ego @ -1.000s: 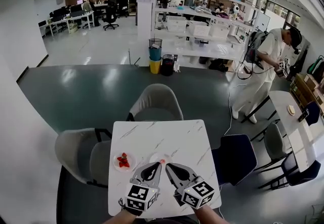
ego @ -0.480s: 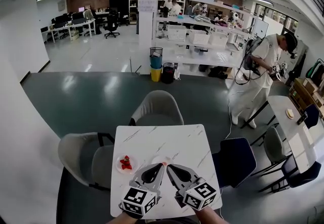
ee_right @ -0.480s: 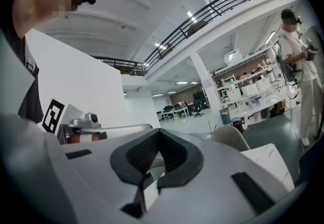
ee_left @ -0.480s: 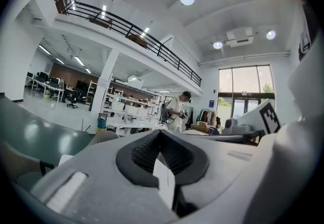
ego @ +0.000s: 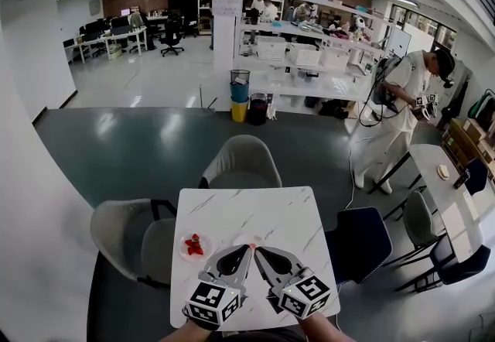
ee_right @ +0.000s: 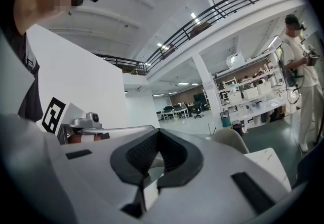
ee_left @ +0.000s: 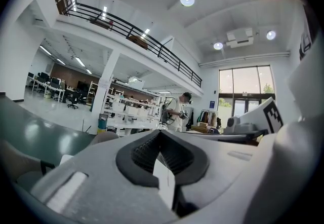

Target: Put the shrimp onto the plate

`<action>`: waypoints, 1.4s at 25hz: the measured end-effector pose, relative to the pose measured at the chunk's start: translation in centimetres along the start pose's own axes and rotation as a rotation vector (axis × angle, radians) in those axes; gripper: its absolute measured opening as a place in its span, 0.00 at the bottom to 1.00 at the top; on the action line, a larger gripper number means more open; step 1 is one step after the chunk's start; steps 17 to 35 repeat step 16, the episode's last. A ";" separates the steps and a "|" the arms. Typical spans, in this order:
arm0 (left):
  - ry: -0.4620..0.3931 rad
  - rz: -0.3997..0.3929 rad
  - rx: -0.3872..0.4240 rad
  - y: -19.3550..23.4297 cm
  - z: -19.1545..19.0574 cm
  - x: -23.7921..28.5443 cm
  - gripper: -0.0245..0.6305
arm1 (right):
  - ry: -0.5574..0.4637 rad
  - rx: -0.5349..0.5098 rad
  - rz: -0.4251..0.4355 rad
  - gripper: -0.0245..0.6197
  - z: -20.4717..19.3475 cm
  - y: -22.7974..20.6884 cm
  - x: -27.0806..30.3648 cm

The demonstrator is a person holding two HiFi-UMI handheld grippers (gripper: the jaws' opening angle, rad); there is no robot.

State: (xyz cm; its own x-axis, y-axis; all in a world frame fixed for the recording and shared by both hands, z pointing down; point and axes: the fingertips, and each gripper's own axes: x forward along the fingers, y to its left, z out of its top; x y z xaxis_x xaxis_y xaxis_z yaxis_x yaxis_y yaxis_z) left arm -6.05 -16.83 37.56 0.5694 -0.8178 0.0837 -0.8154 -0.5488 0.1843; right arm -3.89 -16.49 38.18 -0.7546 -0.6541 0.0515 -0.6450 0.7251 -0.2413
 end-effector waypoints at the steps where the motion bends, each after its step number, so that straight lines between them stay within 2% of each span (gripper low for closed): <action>1: 0.000 0.000 0.000 0.1 0.0 0.0 0.05 | 0.000 -0.001 0.000 0.04 0.0 0.0 0.0; 35: -0.010 -0.009 0.000 -0.1 0.3 0.8 0.05 | -0.004 -0.008 -0.002 0.04 0.3 -0.6 0.1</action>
